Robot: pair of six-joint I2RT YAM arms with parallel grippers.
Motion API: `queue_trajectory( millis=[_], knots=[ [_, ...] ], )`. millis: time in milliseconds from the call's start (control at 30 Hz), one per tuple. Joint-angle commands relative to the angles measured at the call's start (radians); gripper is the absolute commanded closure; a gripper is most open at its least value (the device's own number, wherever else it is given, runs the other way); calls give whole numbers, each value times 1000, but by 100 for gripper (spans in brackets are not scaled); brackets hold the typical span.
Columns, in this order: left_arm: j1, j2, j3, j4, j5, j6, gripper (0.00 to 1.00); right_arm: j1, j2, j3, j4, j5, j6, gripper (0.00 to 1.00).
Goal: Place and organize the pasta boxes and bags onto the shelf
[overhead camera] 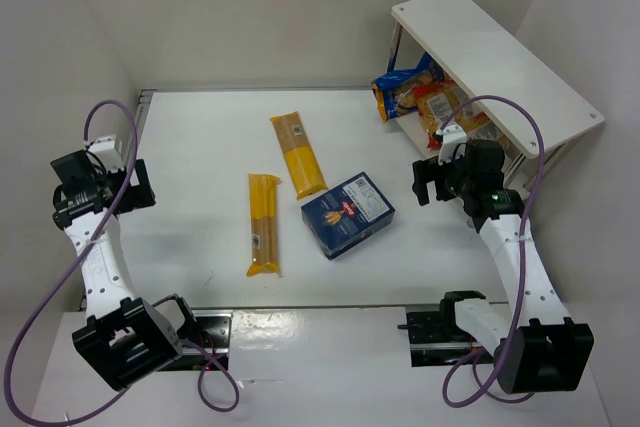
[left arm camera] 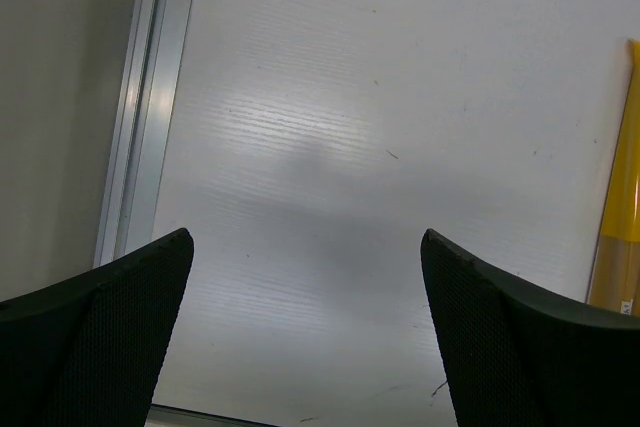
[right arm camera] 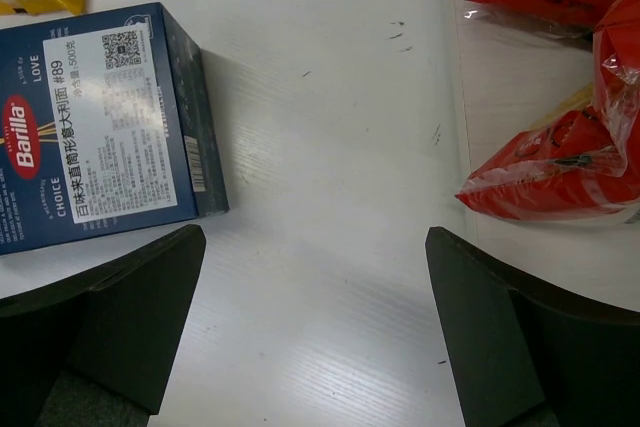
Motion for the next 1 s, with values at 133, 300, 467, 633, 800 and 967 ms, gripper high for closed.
queue_trajectory(
  millis=[133, 300, 467, 633, 800, 967],
  knots=[
    [6, -21, -7, 29, 11, 8, 0, -4, -3, 13, -5, -31, -20, 1],
    [6, -21, -7, 29, 11, 8, 0, -4, -3, 13, -5, -66, -31, 1],
    [6, -10, -7, 29, 11, 8, 0, 36, 17, 31, -14, -84, -53, 1],
    [6, -1, -7, 29, 11, 8, 0, 139, 112, 114, -23, -106, -83, 1],
    [6, -1, -7, 19, 43, 19, 0, 228, 215, 235, -23, -106, -94, 1],
    [6, -10, -7, 19, 52, 19, 0, 354, 380, 367, -5, -68, -73, 1]
  ],
)
